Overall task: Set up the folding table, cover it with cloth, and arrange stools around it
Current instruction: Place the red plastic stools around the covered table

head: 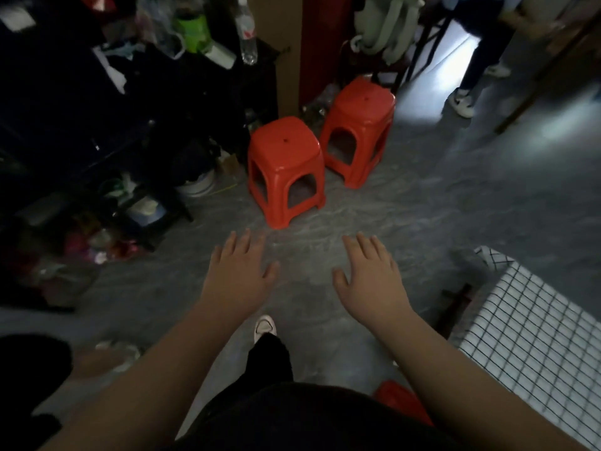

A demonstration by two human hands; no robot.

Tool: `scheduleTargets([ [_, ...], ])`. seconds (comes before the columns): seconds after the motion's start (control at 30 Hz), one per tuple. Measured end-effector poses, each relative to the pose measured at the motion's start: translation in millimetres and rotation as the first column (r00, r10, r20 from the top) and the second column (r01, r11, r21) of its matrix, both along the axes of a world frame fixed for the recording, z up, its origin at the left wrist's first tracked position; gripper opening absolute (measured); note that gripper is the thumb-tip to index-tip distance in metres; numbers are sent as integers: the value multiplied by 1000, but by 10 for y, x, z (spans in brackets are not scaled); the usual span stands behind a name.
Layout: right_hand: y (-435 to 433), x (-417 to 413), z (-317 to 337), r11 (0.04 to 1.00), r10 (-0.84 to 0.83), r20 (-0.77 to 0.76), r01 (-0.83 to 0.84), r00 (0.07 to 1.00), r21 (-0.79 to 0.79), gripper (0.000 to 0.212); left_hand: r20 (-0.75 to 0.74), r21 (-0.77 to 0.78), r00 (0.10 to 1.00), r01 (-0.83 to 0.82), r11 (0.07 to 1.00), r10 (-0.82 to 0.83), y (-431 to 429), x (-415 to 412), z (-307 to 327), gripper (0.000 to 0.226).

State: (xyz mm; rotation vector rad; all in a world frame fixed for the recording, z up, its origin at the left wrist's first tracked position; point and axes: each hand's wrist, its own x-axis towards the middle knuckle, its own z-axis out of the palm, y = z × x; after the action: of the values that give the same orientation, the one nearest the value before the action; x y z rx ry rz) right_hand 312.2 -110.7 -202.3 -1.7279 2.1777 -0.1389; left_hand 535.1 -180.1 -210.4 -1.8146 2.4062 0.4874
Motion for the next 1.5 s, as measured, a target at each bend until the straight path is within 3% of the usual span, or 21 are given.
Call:
scheduleTargets([
  [0.13,-907,81,69,998,-61,23,62,998,-11,69,-12,-18,998,66,998,-67,-1016,1,84,69],
  [0.4,-2283,-161,50,992,-123,27,123,992,19,71,-14,26,992,128,991,-128,-2634,-325,126,74],
  [0.53,-3048,-388,-118,996,-81,13,80,997,47,72,-1,32,993,122,992,-122,-3378,-560,-6,82],
  [0.73,-4225,-766,-413,993,46,41,-50,998,102,76,51,83,997,55,995,-60,-4408,-950,-258,71],
  [1.0,-5454,-1087,-810,977,-24,92,4,996,212,72,79,183,994,56,982,-71,-5620,-1333,-575,69],
  [1.3,-6272,-804,-1804,892,-337,75,292,939,346,69,96,345,960,216,913,-263,-7081,-1394,-1588,71],
  [1.5,-6630,-377,-2589,733,-641,176,528,747,429,68,52,440,940,282,852,-337,-7854,-1318,-2530,76],
])
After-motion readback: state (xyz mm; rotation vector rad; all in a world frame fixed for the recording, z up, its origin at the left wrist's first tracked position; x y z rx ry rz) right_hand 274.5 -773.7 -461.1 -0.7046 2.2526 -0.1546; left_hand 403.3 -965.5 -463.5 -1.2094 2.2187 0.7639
